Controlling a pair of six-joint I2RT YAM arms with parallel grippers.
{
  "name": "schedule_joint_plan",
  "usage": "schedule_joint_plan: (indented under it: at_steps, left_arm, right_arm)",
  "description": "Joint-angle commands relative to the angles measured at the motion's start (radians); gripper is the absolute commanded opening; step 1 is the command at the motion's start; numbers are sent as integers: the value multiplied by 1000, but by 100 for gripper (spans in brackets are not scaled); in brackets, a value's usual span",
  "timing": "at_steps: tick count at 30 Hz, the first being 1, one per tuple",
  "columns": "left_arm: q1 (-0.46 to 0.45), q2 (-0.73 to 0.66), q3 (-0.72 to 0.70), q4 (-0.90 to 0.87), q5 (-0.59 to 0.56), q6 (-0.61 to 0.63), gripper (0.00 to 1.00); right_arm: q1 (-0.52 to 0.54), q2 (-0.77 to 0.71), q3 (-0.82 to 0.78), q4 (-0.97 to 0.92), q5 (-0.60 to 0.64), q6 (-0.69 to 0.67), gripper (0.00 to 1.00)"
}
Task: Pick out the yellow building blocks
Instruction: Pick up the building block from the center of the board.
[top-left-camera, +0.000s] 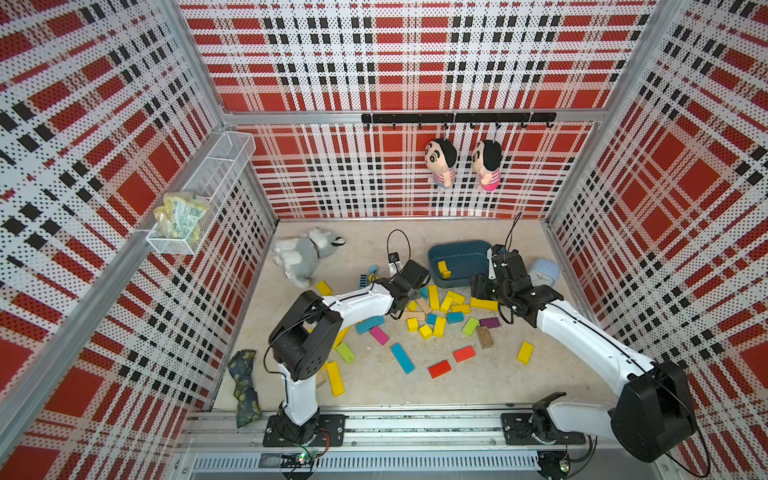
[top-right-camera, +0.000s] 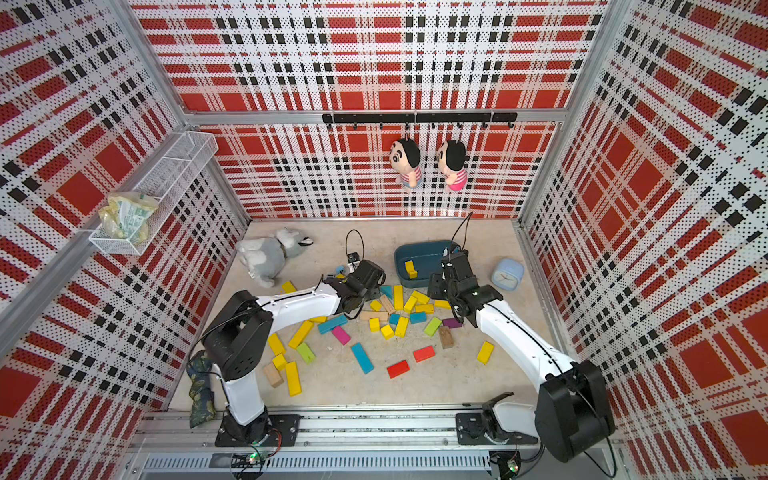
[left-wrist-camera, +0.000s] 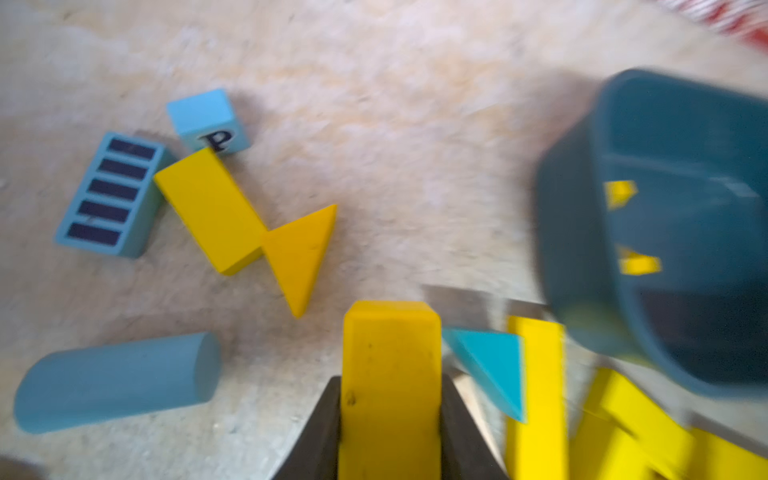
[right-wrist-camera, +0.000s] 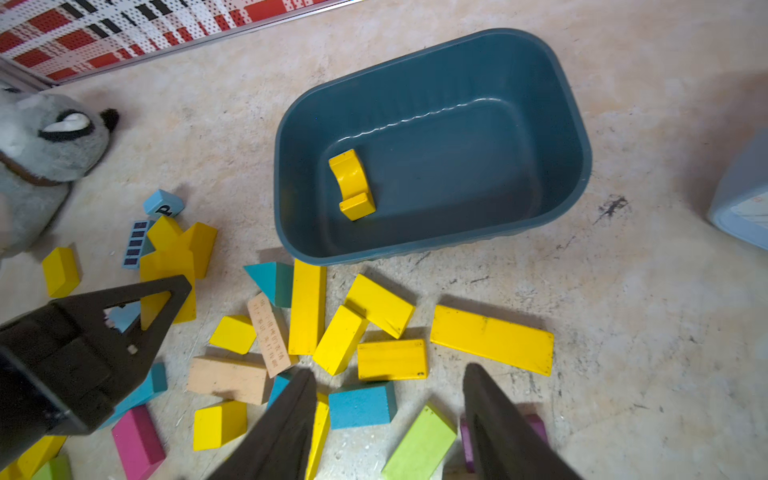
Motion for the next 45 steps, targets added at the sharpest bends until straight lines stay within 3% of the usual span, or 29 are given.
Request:
schedule_joint_plan:
  at_steps: [1,7,13,16,24,28,32,36,45]
  left_arm:
    - [-6,-90,-97,292,109,113,0]
    - [-63,-181,-283,716,261,320,0]
    - [-137,-177,-307,860,329,511,0]
    - [-162,-162,-296,890,337,549,0]
    - [-174,-137,-291,940,345,540,0]
    - [-174,-134,-294,959,352,546,0]
    - [-171,-129,-293,978,363,546,0]
    - [-169,-126,-293,996,385,543,0]
    - [-133,-131,-305,1034,445,503,0]
  right_arm:
    - [1,-32,42,-15,-93,22,61]
    - [21,15,145,-44,-294,101,62]
    - [72,90,245,-26,-417,164,65]
    - [77,117,269,-51,-410,183,65]
    - [76,85,290,-167,-204,211,68]
    - [72,86,277,-170,-227,210,68]
    - [72,109,261,-133,-335,219,63]
    - [69,101,241,-68,-368,236,53]
    - [61,102,248,-44,-373,228,18]
